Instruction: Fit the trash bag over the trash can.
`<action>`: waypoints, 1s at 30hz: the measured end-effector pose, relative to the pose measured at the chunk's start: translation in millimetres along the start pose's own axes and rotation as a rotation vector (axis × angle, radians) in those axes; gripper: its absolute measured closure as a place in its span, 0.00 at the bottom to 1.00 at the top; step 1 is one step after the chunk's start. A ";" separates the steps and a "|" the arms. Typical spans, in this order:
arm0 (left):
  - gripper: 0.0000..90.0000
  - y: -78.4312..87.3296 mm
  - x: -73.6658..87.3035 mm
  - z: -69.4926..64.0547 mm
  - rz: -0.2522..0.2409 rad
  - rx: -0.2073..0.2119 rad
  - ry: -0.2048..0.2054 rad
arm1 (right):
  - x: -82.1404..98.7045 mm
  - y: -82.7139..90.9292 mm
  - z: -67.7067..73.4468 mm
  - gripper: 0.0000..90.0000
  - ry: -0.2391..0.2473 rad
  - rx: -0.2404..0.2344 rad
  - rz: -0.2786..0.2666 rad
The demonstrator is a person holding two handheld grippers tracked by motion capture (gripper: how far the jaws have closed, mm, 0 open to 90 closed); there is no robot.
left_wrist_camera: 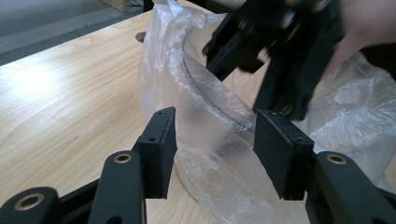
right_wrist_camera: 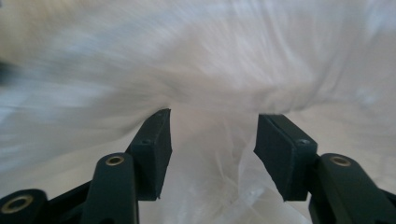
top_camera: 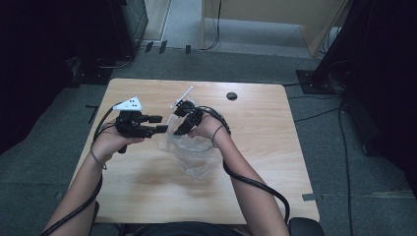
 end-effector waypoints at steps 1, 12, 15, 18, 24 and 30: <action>0.54 -0.1 0.2 0.0 0.001 0.003 0.000 | -1.4 5.4 2.2 0.53 0.019 0.005 -0.001; 0.53 -1.0 0.8 1.3 0.002 -0.008 0.002 | 17.4 48.0 12.4 0.68 0.137 0.055 -0.037; 0.55 -1.1 0.9 1.0 0.002 -0.001 0.013 | 29.7 39.3 11.8 0.68 0.165 0.064 -0.017; 0.55 -1.0 0.9 1.1 0.003 -0.002 0.013 | 41.5 27.9 10.0 0.68 0.174 0.060 0.025; 0.53 -1.4 1.3 1.8 0.007 -0.008 0.022 | 49.5 16.2 18.7 0.52 0.201 -0.048 0.053; 0.50 -0.9 0.7 2.0 0.008 -0.013 0.021 | 50.0 17.5 17.1 0.50 0.245 0.008 0.037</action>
Point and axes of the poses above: each handheld gripper's, and its own axes: y roughly backward along the jaws, x roughly out of its underside, z roughly to its left, the point moved 5 cm from there along -y, roughly forward along the jaws, and after that the axes turned 4 degrees about z, right-handed, at the moved point
